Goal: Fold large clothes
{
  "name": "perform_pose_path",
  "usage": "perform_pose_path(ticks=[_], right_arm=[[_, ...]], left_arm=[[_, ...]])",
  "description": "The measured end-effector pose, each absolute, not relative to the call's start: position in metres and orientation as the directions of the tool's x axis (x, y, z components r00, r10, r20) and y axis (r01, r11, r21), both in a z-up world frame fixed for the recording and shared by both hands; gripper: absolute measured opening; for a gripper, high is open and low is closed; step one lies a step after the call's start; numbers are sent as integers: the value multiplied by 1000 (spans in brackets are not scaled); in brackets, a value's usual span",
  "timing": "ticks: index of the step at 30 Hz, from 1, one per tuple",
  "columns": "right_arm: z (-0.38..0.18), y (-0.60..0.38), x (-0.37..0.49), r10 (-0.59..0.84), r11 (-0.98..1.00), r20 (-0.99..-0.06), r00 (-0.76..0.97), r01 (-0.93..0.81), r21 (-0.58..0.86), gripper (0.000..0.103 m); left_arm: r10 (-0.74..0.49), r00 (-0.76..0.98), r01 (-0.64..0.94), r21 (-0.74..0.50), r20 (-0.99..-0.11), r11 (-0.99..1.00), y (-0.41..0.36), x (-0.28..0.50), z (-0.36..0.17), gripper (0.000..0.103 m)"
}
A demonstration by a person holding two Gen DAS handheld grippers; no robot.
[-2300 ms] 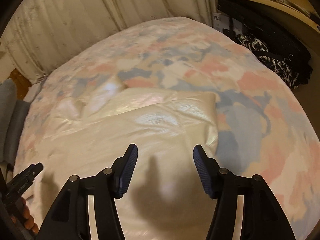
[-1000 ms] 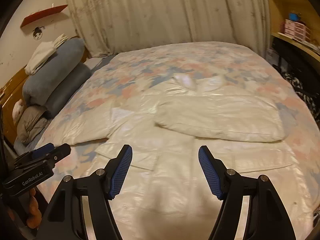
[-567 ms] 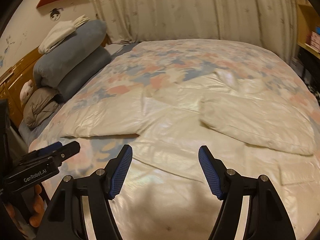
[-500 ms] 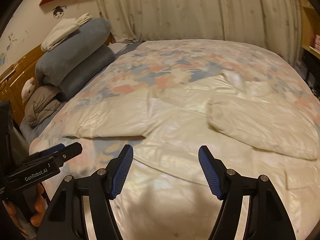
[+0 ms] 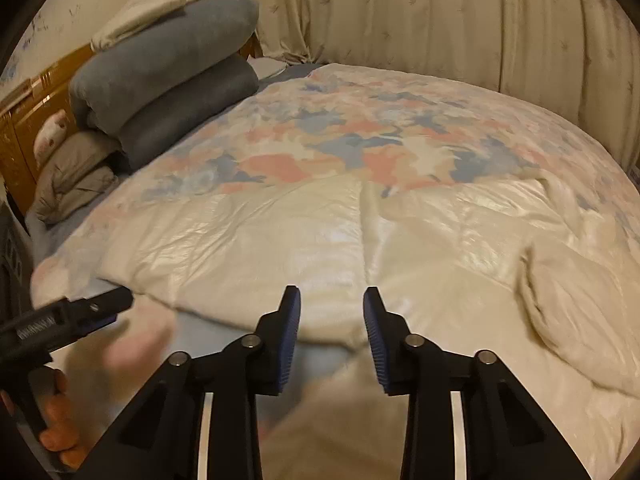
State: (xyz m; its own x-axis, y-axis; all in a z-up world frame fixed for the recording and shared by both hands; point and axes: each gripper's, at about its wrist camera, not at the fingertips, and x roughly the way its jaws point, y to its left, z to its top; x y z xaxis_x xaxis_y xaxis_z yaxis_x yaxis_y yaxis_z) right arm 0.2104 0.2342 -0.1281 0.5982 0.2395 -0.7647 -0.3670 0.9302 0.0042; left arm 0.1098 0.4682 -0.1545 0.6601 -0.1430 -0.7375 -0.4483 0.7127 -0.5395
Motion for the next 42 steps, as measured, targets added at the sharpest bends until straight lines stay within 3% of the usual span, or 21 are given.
perform_pose_path(ticks=[11,12,13,14,15,16,23,28,31,34,38,42], right_arm=[[-225,238,278,229,935,-830,509,-352,42,26],[-230,238,282,233,935,-829,508,-351,47,26],[-234,236,284,236,935,-828,508,-352,50,26],[-237,236,287,237,934,-827,509,-353,51,26],[-239,236,289,240,934,-826,511,-354,52,26],[-241,235,290,243,933,-824,512,-355,55,26],[-245,224,297,261,933,-822,507,-350,80,26],[-222,200,287,335,927,-830,447,-315,205,26],[-193,158,270,400,914,-800,447,-253,316,26],[-166,108,251,400,916,-766,503,-212,340,28],[-128,17,222,302,948,-734,608,-110,299,36],[-102,-77,194,151,972,-706,692,25,232,37]], left_arm=[[-70,675,-554,-566,-735,611,518,148,-195,70],[-52,672,-567,-558,-739,606,521,152,-197,60],[-27,664,-585,-542,-747,604,522,155,-198,42],[-4,660,-598,-529,-751,602,524,157,-199,32],[4,660,-603,-526,-751,600,525,159,-199,16],[14,665,-601,-525,-746,602,524,160,-198,7],[225,681,-527,-254,-697,811,457,169,-119,2],[270,749,-408,-100,-605,908,388,175,-39,2],[249,792,-325,-39,-557,945,333,179,7,2],[198,826,-242,-16,-528,970,275,188,36,2],[109,856,-121,9,-505,993,185,200,58,2],[19,852,-7,25,-522,1000,102,220,55,2]])
